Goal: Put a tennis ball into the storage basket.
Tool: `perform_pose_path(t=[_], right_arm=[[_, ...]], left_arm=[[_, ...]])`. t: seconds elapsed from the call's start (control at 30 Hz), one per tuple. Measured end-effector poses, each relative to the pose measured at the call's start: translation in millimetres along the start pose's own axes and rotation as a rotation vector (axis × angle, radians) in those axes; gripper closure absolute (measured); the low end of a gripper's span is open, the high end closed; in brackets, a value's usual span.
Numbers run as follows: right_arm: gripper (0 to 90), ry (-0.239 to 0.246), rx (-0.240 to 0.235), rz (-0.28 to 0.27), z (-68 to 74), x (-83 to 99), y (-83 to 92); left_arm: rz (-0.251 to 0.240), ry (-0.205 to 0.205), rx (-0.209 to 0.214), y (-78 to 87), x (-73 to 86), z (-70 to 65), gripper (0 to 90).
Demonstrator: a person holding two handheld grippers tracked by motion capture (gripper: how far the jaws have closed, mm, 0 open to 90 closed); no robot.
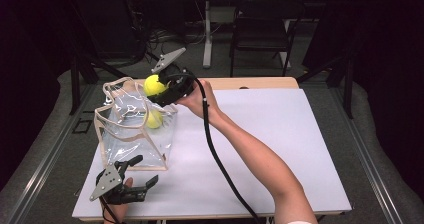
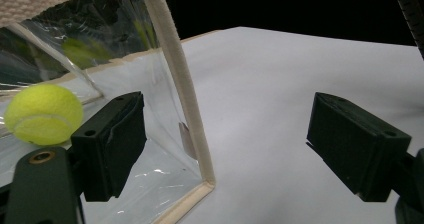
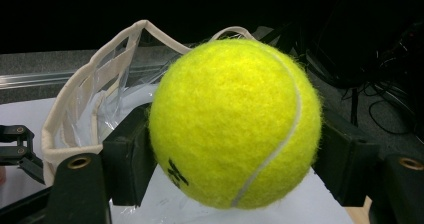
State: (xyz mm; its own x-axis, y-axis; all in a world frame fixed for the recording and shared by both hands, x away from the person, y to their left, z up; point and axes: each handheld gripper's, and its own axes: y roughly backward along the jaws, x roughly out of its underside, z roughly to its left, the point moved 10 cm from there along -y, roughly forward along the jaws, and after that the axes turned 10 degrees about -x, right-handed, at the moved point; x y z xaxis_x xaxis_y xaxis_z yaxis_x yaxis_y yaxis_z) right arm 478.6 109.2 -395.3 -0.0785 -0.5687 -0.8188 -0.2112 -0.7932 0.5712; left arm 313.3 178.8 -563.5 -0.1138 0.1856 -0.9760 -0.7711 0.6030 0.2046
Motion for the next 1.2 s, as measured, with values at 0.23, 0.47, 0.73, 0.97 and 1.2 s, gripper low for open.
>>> perform_pose_path(t=[0.23,0.47,0.73,0.97,1.2], right_arm=[[26.4,0.009,-0.001,-0.004,1.5,-3.4,-2.1],[26.4,0.017,-0.002,-0.007,2.6,-6.0,-4.3],[26.4,0.018,-0.004,-0.012,4.0,-9.4,-4.5],[26.4,0.029,-0.005,-0.018,6.5,-13.9,-6.3],[26.4,0.036,-0.009,-0.021,9.0,-17.5,-8.6]], left_arm=[[0.000,0.001,0.001,0.0,0.0,0.1,15.6],[0.001,0.000,0.002,-0.1,0.1,0.1,15.6],[-0.001,0.002,0.001,0.1,-0.1,0.0,15.6],[0.000,0.003,0.000,0.4,0.0,0.3,15.6],[-0.002,0.005,0.001,0.6,-0.2,0.1,15.6]])
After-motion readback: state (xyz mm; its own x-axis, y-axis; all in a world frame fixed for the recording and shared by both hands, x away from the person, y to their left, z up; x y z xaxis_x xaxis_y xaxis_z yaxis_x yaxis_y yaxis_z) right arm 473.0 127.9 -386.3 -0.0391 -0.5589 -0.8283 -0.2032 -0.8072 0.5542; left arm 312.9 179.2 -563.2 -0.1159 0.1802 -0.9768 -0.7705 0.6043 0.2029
